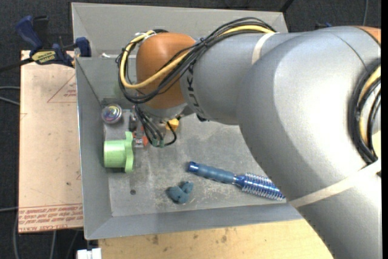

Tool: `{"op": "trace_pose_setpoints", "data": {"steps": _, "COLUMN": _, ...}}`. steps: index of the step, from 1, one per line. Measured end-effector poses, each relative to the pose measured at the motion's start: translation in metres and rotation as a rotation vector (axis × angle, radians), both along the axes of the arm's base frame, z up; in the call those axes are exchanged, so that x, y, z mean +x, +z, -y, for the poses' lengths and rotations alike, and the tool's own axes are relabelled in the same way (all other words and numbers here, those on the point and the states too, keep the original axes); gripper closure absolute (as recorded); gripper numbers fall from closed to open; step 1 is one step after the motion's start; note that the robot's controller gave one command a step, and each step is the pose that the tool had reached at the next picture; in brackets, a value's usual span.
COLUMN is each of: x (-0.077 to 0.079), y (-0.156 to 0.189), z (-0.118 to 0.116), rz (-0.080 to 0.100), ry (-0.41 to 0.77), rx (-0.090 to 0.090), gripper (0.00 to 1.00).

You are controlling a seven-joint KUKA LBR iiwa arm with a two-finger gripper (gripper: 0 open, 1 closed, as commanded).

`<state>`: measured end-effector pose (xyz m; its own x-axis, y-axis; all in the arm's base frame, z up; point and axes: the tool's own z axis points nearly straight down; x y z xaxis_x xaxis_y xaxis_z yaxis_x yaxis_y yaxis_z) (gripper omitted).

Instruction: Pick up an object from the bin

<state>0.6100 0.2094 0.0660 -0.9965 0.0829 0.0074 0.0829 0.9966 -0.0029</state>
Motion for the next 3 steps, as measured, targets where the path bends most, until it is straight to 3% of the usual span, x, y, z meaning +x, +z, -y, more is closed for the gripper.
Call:
{"op": "trace_pose_setpoints", "data": {"steps": 1, "x": -0.012, "y": 0.078, "z": -0.038, "rz": 0.016, "ry": 0.389, "rx": 0.007, "gripper": 0.00}}
{"op": "trace_pose_setpoints", "data": {"steps": 2, "x": -0.030, "y": 0.000, "z": -0.030, "rz": 0.001, "ry": 0.479, "rx": 0.003, "gripper": 0.00}}
{"op": "trace_pose_setpoints", "data": {"steps": 3, "x": -0.025, "y": 0.005, "z": -0.024, "rz": 0.006, "ry": 0.476, "rx": -0.008, "gripper": 1.00}}
